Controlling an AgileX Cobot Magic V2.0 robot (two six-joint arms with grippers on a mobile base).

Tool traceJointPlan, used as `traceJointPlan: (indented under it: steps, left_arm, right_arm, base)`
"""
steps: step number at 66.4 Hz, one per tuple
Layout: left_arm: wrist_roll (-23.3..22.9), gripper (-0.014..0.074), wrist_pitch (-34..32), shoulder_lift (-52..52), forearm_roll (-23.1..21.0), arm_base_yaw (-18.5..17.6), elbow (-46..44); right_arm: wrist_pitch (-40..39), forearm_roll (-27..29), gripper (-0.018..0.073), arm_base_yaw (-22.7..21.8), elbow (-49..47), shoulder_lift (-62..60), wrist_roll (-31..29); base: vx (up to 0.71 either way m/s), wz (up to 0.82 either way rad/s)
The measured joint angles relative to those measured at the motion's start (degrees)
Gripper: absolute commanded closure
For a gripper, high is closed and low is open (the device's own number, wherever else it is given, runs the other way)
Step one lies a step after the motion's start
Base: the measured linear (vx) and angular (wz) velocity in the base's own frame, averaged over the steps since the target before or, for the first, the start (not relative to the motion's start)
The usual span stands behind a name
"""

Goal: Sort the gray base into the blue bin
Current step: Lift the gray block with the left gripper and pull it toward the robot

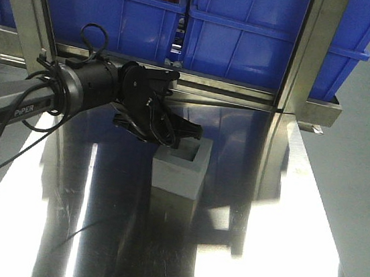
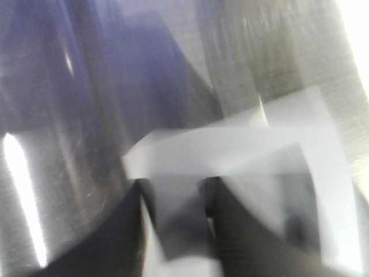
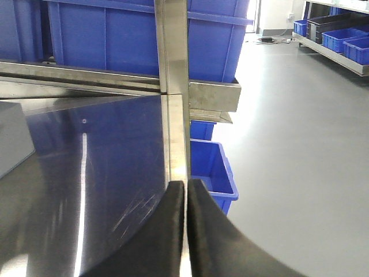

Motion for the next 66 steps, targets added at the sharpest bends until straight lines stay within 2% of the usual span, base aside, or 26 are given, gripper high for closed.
traceJointPlan:
  steps: [23, 35, 45, 53, 66]
  left_arm:
    - [1.3, 0.0603, -0.3, -0.4, 0.2, -0.1, 0.1]
    - [3.2, 0.0603, -0.2, -3.5, 4.1, -1.4, 1.0]
    - [3.6, 0.0603, -1.9, -9.4, 8.0, -4.1, 1.0]
    - [3.7, 0.0603, -4.0, -13.8, 9.1, -5.6, 1.0]
    - [3.8, 0.0603, -5.0, -20.5, 10.9, -5.7, 1.0]
  right_arm:
    - [0.0, 0.0, 0.0564, 0.0, 0.0, 0.0, 0.0]
    - [0.0, 0.0, 0.0564, 0.0, 0.0, 0.0, 0.0]
    - [0.0, 0.0, 0.0564, 0.0, 0.0, 0.0, 0.0]
    - [0.0, 0.0, 0.0564, 0.0, 0.0, 0.0, 0.0]
    - [0.0, 0.0, 0.0564, 0.0, 0.0, 0.0, 0.0]
  base:
    - [0.0, 0.0]
    - [0.0, 0.0]
    - [0.0, 0.0]
    - [0.0, 0.0]
    - [0.0, 0.0]
